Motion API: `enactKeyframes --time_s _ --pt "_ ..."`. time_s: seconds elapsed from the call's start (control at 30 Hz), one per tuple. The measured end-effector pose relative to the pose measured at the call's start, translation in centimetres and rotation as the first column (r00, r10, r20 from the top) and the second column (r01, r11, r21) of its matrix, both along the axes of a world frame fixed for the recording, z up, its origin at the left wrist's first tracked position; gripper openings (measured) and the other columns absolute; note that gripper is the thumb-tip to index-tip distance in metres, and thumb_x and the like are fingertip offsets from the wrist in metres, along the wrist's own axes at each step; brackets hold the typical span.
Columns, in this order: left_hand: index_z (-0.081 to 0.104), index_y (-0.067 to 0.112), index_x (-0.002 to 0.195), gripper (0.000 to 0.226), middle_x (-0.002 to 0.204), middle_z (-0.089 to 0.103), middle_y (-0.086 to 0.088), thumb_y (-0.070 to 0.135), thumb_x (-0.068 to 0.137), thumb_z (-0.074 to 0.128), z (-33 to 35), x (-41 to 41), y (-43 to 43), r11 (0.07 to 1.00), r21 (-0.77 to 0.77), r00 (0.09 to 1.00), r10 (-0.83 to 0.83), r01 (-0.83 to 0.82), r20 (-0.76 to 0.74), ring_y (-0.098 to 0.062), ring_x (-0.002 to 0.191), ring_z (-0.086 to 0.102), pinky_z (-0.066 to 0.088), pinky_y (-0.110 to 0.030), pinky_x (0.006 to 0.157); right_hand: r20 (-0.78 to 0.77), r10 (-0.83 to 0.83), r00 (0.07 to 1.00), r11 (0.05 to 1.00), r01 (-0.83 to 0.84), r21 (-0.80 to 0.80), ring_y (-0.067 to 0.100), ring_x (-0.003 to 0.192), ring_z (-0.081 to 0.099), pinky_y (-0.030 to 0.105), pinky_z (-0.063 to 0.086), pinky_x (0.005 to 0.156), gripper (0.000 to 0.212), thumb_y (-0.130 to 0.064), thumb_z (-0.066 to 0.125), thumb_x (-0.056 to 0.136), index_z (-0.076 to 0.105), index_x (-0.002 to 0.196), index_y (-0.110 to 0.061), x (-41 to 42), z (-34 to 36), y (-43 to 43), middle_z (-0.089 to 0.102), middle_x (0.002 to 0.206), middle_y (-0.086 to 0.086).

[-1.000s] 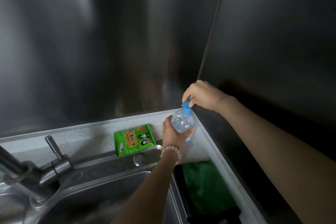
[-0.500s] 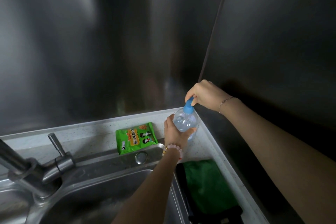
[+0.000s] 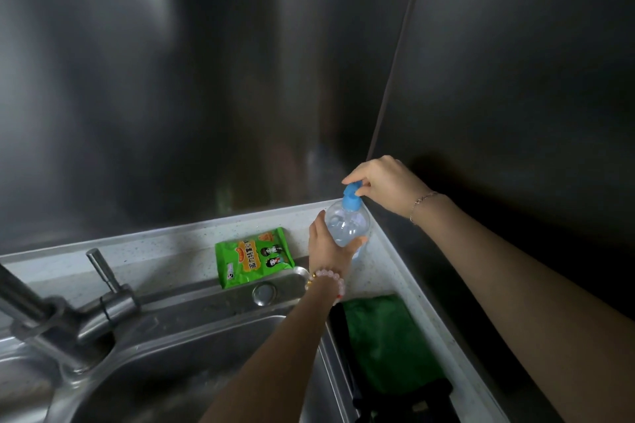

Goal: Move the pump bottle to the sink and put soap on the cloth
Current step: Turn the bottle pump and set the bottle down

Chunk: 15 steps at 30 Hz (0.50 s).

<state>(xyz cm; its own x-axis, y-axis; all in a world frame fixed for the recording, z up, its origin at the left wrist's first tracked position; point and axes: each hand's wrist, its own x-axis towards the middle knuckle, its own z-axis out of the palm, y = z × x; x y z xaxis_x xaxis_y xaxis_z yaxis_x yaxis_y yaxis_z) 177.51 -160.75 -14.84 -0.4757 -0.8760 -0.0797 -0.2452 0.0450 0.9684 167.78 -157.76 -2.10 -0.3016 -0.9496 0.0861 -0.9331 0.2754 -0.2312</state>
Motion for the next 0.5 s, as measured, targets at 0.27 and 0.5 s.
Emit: enactKeyframes --time_s 0.27,0.5 --pt "0.007 0.013 0.147 0.100 0.156 0.019 -0.011 0.031 0.074 0.072 0.1 2.0 0.5 0.998 0.053 0.999 -0.047 0.046 0.004 -0.026 0.143 0.022 0.021 -0.037 0.116 0.825 -0.095 0.557 0.884 0.429 -0.188 0.018 0.127 0.049 0.027 0.041 0.102 0.071 -0.007 0.067 0.080 0.034 0.143 -0.013 3.1 -3.8 4.6 0.048 0.139 0.002" --pt "0.055 0.009 0.106 0.034 0.114 0.061 -0.017 0.037 0.087 0.052 -0.8 6.0 2.6 0.999 0.019 0.998 0.026 -0.027 0.064 -0.029 0.100 0.058 0.047 -0.039 0.091 0.925 -0.260 0.277 0.760 0.649 0.019 0.018 0.102 0.060 0.030 0.043 0.091 0.010 -0.024 0.055 0.090 0.064 0.085 -0.022 8.0 -9.6 12.3 0.064 0.098 -0.001"
